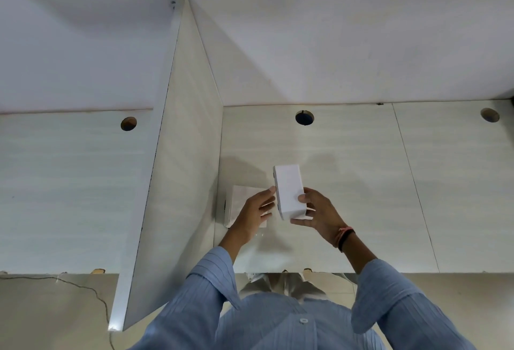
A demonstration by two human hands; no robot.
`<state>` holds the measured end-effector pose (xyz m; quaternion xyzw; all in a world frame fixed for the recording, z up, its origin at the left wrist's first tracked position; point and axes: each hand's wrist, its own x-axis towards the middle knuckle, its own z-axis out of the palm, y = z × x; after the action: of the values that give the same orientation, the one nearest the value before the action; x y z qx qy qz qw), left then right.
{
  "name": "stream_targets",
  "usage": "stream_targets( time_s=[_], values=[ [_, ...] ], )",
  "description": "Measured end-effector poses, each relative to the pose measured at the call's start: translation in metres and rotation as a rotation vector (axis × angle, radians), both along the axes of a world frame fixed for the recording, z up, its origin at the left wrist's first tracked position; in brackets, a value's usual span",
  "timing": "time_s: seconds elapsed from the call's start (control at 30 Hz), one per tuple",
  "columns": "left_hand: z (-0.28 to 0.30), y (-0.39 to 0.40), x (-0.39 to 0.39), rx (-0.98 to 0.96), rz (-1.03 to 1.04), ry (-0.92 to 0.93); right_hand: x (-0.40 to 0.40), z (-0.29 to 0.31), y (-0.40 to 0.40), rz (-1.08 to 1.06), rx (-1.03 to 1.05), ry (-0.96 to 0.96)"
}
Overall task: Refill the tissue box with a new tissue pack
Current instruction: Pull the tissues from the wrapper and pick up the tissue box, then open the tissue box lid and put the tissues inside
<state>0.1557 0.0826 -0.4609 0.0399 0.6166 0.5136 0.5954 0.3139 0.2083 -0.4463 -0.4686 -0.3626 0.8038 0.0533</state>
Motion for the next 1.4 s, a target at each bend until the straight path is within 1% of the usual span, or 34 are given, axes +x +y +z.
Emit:
stream_targets(
  time_s=[0.1, 0.17, 0.53, 1.03, 1.4],
  values=[
    [0.006, 0.004, 0.002, 0.049, 0.025, -0.078, -0.002, 0.006, -0.006, -0.002, -0.013, 0.043],
    [0.009, 0.006, 0.003, 0.071, 0.034, -0.091, -0.002, 0.008, -0.008, 0.001, -0.001, 0.043],
    [0.013, 0.004, 0.008, 0.072, 0.077, -0.034, -0.004, 0.010, -0.013, 0.000, 0.032, 0.012],
    [0.003, -0.005, 0.005, 0.084, 0.136, -0.060, -0.016, 0.012, -0.020, 0.039, 0.057, -0.005],
    [0.008, -0.004, 0.010, 0.083, 0.183, -0.046, -0.015, 0.014, -0.021, 0.029, 0.053, -0.021]
  ],
)
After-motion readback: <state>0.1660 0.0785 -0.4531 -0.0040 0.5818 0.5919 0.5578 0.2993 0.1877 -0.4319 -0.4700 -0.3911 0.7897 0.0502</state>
